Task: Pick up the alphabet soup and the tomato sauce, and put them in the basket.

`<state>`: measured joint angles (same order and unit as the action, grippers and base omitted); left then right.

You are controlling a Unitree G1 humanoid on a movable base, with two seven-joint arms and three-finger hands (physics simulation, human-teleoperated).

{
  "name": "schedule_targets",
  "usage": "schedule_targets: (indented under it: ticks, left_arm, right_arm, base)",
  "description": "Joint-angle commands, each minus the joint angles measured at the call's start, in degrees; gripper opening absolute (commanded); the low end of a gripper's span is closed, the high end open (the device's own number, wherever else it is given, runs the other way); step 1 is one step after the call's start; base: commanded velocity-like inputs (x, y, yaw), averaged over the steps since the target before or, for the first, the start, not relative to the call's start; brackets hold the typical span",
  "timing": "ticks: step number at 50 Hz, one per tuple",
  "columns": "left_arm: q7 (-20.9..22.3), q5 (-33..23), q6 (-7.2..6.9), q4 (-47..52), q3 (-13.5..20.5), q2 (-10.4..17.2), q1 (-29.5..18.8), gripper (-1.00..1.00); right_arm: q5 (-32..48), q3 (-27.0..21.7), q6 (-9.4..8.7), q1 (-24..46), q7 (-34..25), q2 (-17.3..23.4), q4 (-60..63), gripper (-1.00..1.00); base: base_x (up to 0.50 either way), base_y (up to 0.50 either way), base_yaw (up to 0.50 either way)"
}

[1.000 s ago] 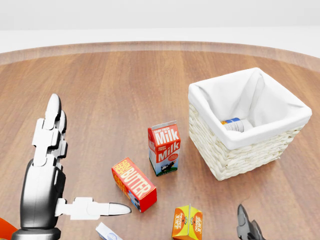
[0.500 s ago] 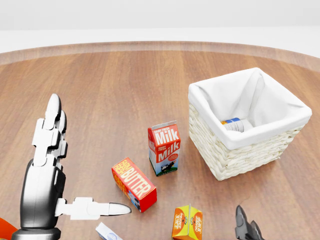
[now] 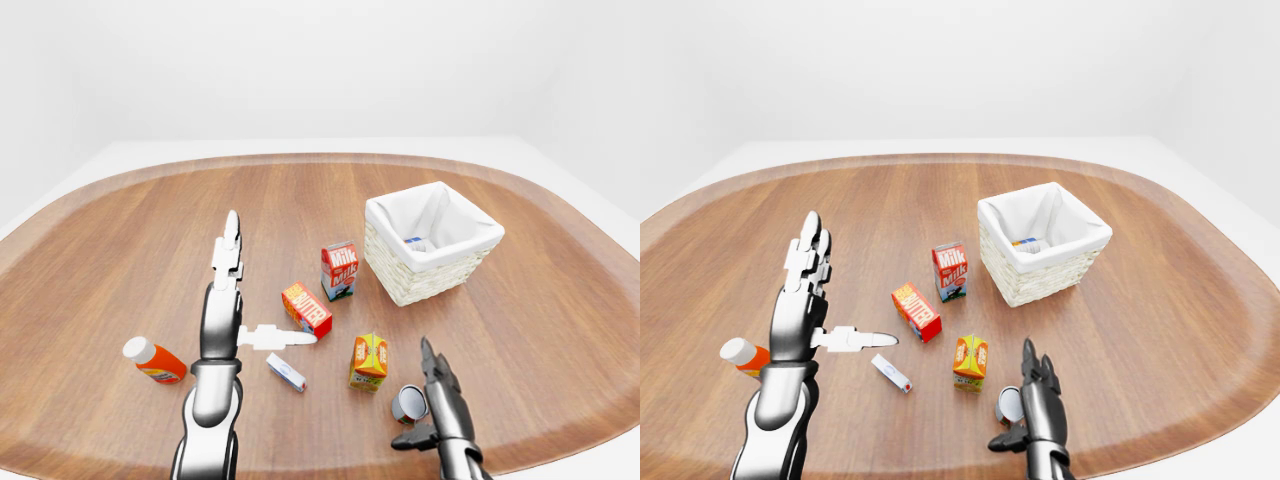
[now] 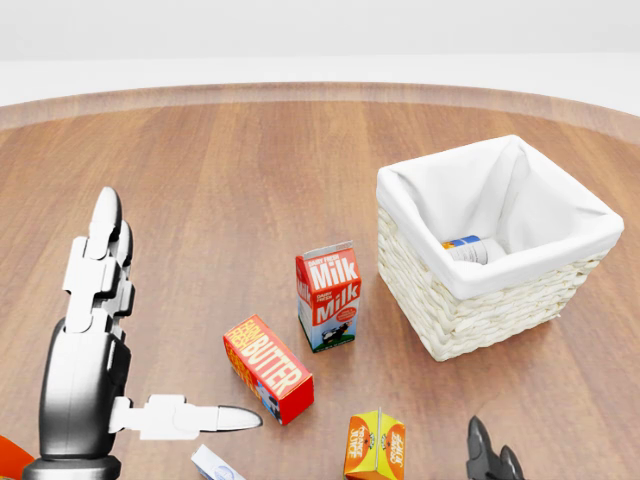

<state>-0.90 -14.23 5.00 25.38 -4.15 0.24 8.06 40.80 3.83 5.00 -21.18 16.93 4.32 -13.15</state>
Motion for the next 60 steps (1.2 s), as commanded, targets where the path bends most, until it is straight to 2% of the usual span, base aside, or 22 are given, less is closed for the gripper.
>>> schedule_targets:
  ticks: [1,26,27,28,29,31,41,53,60]
  left_arm:
    - [0.1,-0.1,0.0,0.0,-0.1,0.0,0.0,1.0]
    - [0.0,0.0,0.0,-0.3,0.0,0.1,-0.1,1.0]
    - [0.0,0.0,0.0,-0.3,0.0,0.1,-0.1,1.0]
    - [0.0,0.0,0.0,-0.3,0.0,0.1,-0.1,1.0]
    - [0.0,0.0,0.0,-0.3,0.0,0.1,-0.1,1.0]
    - [0.0,0.0,0.0,-0.3,0.0,0.1,-0.1,1.0]
    - [0.0,-0.1,0.0,-0.3,0.0,0.1,-0.1,1.0]
    - [0.1,0.0,0.0,-0.3,0.0,0.1,-0.1,1.0]
    - [0.0,0.0,0.0,-0.3,0.0,0.0,-0.1,1.0]
  right_arm:
    - [1.2,0.4,0.0,0.8,1.4,0.3,-0.8,1.0]
    - [2.9,1.4,0.0,1.2,3.1,0.7,-2.7,1.0]
    - [3.0,1.4,0.0,1.2,3.2,0.7,-2.8,0.87]
    - [3.1,1.5,0.0,1.3,3.2,0.8,-2.9,0.32]
    - [3.2,1.5,0.0,1.3,3.4,0.8,-3.0,-0.33]
    - [3.2,1.6,0.0,1.0,3.3,0.8,-2.7,-1.0]
    - [2.5,1.8,0.0,0.4,2.8,0.8,-1.8,-1.0]
    - [-8.1,0.9,0.0,-6.5,-8.7,0.2,17.8,-1.0]
    - [-12.9,-0.8,0.0,-7.9,-14.3,-0.8,27.5,-1.0]
  base:
    - [0.0,0.0,0.0]
    - [0.0,0.0,0.0]
    - [0.0,0.0,0.0]
    - [0.0,0.0,0.0]
    - [0.0,0.0,0.0]
    - [0.0,0.0,0.0]
    - [0.0,0.0,0.0]
    - [0.0,0.0,0.0]
    - [0.0,0.0,0.0]
